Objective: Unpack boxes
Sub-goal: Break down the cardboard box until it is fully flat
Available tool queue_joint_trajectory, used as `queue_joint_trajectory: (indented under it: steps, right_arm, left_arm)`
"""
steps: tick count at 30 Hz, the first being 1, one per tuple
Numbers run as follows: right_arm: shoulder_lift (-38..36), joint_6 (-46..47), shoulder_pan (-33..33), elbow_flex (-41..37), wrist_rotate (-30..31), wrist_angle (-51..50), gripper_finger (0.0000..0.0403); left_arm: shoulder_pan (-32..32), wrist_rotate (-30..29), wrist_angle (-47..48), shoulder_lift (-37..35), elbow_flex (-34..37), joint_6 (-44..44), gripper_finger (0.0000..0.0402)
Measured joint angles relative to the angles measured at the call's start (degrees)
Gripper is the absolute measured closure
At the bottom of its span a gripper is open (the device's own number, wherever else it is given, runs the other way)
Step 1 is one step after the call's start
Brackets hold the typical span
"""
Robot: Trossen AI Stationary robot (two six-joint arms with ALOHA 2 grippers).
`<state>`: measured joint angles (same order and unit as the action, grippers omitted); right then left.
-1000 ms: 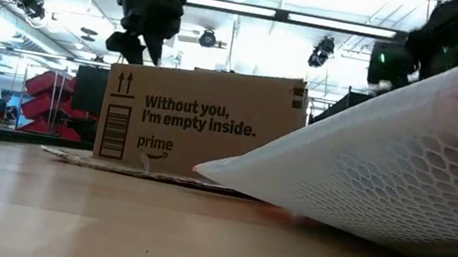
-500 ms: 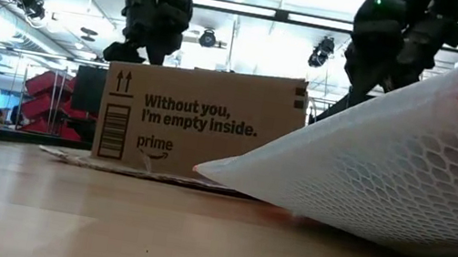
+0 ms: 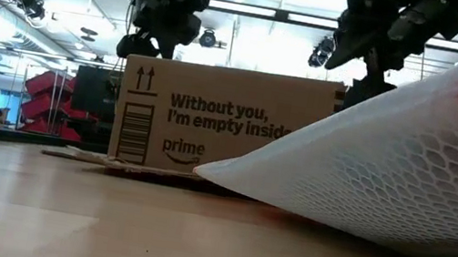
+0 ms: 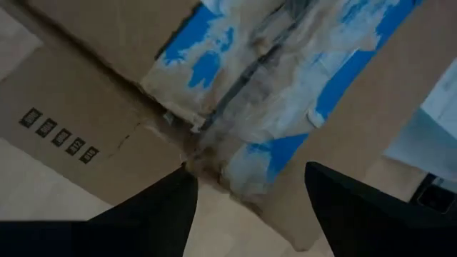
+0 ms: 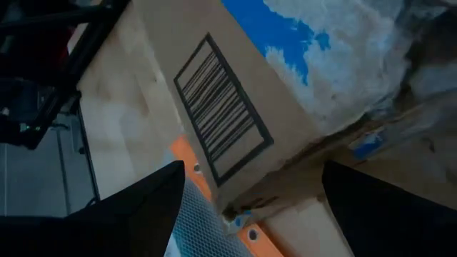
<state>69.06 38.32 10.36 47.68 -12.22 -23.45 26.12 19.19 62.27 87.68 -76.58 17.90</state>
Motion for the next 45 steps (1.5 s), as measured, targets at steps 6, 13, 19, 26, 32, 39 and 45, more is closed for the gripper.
queue_joint_trajectory:
  steps: [6, 13, 19, 26, 32, 39, 45]
  right_arm:
    - [0.0, 0.3, -1.3, -0.1, 2.0, 3.9, 0.0094]
    - [-0.4, -2.5, -1.7, 3.0, 3.7, 6.6, 0.0094]
    - [-0.7, -9.1, -1.8, 7.1, 6.6, 6.3, 0.0126]
    - [-0.8, -17.3, -1.9, 10.8, 6.9, 7.5, 0.0264]
    - [-0.8, -24.4, -2.1, 14.0, 7.1, 8.6, 0.0383]
    - [-0.8, -34.9, -3.5, 17.7, 7.7, 8.2, 0.0402]
    - [-0.1, -42.5, -7.0, 18.2, 8.8, 7.8, 0.0402]
  left_arm:
    - [-3.4, 0.0, -0.5, 0.0, -1.5, 1.1, 0.0160]
    - [-3.7, -1.2, 2.6, -0.1, -9.4, 0.5, 0.0163]
    - [-3.7, -3.6, 4.2, -0.3, -12.2, -1.6, 0.0164]
    - [-3.7, -4.0, 4.5, -1.6, -12.5, -2.9, 0.0164]
    - [-3.7, -4.4, 4.7, -2.6, -12.7, -4.0, 0.0165]
    - [-3.4, -5.0, 1.5, -6.4, -12.8, -2.5, 0.0172]
    - [-3.7, -5.9, -0.8, -7.5, -12.7, -1.0, 0.0174]
